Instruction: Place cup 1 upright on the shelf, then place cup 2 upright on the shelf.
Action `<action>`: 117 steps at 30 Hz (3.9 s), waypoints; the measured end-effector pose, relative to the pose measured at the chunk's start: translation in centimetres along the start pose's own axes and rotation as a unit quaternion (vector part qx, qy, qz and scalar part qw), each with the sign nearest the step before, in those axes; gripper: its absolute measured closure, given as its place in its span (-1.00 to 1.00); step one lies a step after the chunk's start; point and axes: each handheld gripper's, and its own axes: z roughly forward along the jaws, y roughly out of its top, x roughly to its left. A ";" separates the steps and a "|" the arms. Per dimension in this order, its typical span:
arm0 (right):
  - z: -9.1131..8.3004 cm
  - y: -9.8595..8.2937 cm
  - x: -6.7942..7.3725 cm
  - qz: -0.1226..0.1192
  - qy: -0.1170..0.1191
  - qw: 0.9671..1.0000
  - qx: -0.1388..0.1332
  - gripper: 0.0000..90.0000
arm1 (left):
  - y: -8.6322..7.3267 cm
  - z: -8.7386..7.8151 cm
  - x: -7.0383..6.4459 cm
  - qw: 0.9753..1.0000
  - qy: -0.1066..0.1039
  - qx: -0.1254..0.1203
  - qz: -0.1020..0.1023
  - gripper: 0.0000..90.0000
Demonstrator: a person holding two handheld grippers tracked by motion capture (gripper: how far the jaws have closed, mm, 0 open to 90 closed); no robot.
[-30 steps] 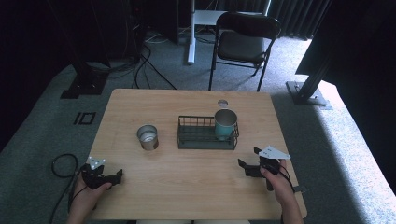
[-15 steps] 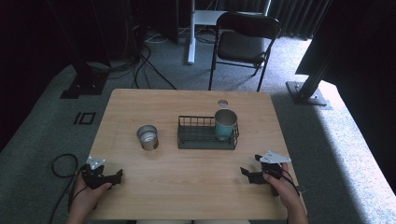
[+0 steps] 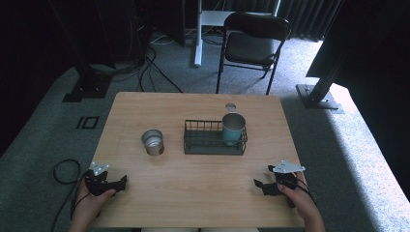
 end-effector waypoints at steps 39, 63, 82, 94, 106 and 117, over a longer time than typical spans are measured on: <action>-0.4 -1.5 -0.5 0.017 -0.047 0.998 0.037 -0.76 | 0.0 0.0 0.0 1.000 0.000 0.001 0.001 -0.95; -0.4 -1.5 -0.5 0.017 -0.047 0.998 0.038 -0.75 | -0.4 -0.5 -0.3 0.998 -0.046 -0.005 0.051 -0.95; -0.4 -1.5 -0.5 0.017 -0.047 0.998 0.037 -0.75 | 2.2 -0.5 -2.9 0.991 -0.096 -0.044 0.080 -0.95; -0.4 -1.5 -0.5 0.017 -0.047 0.998 0.038 -0.75 | 3.7 -0.5 -3.7 0.987 -0.116 -0.064 0.091 -0.95; -0.4 -1.5 -0.5 0.017 -0.047 0.998 0.037 -0.75 | 5.2 -0.1 -4.5 0.984 -0.123 -0.082 0.103 -0.95; -0.4 -1.5 -0.5 0.016 -0.047 0.998 0.037 -0.75 | 7.3 0.4 -5.2 0.981 -0.123 -0.102 0.107 -0.95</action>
